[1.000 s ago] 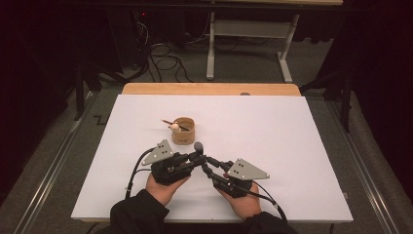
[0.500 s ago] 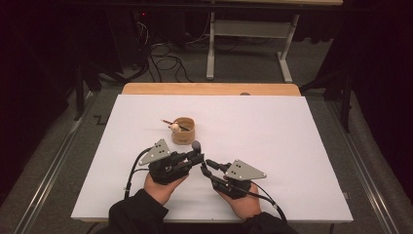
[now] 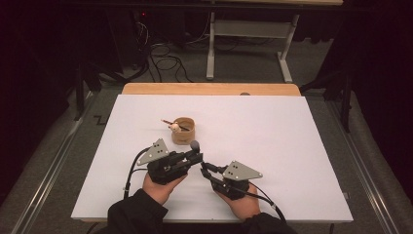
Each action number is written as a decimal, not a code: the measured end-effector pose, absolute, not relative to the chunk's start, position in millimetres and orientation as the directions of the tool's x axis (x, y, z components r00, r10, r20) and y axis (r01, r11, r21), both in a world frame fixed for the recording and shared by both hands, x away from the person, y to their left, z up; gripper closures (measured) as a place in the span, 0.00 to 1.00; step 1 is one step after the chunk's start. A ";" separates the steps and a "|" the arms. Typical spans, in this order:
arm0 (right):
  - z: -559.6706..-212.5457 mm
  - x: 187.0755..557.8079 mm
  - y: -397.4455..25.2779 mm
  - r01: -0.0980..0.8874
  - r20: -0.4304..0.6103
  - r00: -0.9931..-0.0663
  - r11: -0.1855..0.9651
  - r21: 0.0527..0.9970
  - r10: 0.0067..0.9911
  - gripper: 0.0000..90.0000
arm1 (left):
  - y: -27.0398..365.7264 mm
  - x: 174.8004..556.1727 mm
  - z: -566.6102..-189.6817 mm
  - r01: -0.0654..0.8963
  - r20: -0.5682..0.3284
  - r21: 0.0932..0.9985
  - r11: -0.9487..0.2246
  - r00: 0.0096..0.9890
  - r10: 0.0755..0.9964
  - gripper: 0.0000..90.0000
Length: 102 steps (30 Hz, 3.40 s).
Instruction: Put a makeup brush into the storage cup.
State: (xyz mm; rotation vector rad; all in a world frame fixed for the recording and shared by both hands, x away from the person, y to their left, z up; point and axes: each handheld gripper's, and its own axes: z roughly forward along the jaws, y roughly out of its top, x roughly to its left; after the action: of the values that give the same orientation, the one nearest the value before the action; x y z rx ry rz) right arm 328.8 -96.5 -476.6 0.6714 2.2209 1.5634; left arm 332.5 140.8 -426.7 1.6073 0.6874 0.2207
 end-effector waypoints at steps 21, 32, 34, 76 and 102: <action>-473.9 326.7 -95.6 0.159 -0.013 -0.837 0.266 0.951 0.547 0.89 | 135.4 333.1 -434.2 0.311 -0.239 0.950 -0.039 0.799 0.552 0.79; -474.1 326.9 -95.4 0.166 -0.005 -0.835 0.260 0.951 0.550 0.88 | 135.1 332.8 -434.6 0.307 -0.236 0.951 -0.042 0.804 0.545 0.86; -474.0 327.1 -95.5 0.164 -0.005 -0.836 0.260 0.952 0.548 0.83 | 135.8 333.0 -434.2 0.306 -0.235 0.951 -0.041 0.801 0.551 0.86; -462.4 341.3 -131.8 0.225 0.021 -0.770 0.241 0.944 0.637 0.03 | 176.1 341.0 -436.1 0.299 -0.181 0.952 -0.071 0.731 0.659 0.86; -457.0 348.1 -194.7 0.234 0.012 -0.681 0.202 0.951 0.732 0.00 | 198.3 347.3 -439.7 0.306 -0.174 0.950 -0.065 0.689 0.704 0.86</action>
State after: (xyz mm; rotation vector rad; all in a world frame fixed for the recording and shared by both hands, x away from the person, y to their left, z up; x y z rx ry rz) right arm 348.1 -194.7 -457.0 0.8972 2.0361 1.4882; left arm 347.3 198.3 -439.7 1.6560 0.8304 0.3977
